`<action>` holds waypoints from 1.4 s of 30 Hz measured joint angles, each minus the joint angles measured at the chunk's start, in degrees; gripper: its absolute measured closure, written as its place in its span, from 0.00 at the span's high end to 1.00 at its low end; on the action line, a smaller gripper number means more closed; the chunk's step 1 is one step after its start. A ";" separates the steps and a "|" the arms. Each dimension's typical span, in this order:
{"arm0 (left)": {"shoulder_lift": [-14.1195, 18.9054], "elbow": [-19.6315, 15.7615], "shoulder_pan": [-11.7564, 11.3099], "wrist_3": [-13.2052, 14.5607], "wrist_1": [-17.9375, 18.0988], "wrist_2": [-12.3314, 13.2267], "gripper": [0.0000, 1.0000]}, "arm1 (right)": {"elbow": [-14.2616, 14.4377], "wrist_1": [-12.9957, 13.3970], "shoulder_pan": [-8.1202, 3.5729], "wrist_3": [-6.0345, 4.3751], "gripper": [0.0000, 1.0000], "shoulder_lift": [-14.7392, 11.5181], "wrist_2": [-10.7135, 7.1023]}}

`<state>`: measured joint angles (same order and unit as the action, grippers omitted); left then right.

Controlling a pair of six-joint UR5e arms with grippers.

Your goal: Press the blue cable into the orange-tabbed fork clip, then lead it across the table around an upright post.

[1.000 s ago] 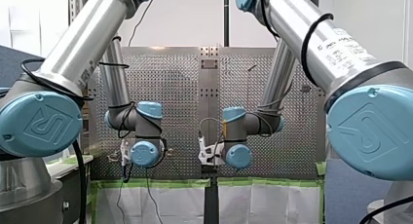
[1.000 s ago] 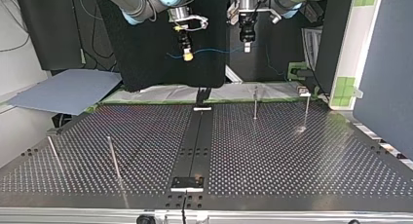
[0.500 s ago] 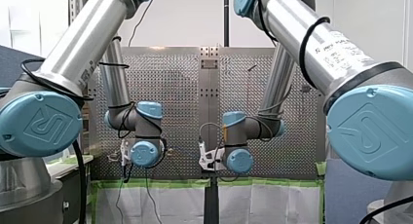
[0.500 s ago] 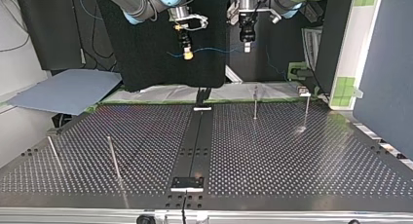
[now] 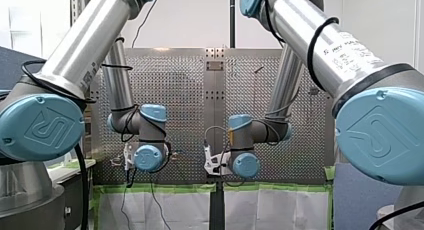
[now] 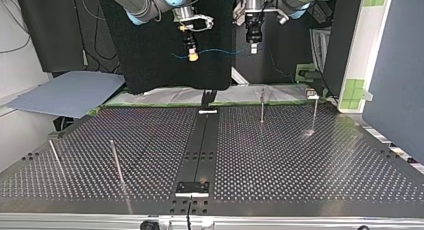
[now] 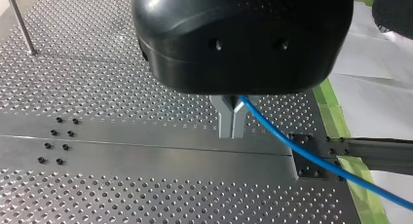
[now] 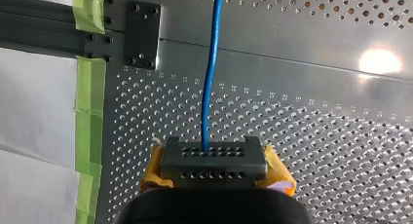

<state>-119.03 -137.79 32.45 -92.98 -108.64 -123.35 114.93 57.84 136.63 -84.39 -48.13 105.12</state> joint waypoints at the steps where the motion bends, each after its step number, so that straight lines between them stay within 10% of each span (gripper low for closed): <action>1: 0.00 0.00 0.00 0.00 0.00 0.00 0.00 | 0.00 0.00 0.00 0.00 0.00 0.00 0.00; 7: 1.21 -1.56 -1.64 1.62 0.39 1.63 0.00 | -1.05 -1.05 1.05 -0.40 0.00 -1.04 1.05; 13: 4.09 -2.54 -4.55 1.78 -1.78 4.62 0.00 | -4.05 -4.04 2.13 -3.02 0.00 -4.05 3.08; 26: 7.44 -1.58 -6.43 -5.00 0.28 6.82 0.00 | -6.84 -6.75 0.25 -8.75 0.00 -11.05 -0.83; 42: 3.20 1.06 -9.11 -6.85 2.40 5.21 0.00 | -9.42 -0.73 -1.78 -10.25 0.00 -3.77 -5.33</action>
<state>-115.83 -136.73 23.34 -99.84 -106.24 -118.14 105.51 57.11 134.85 -94.65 -51.90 99.79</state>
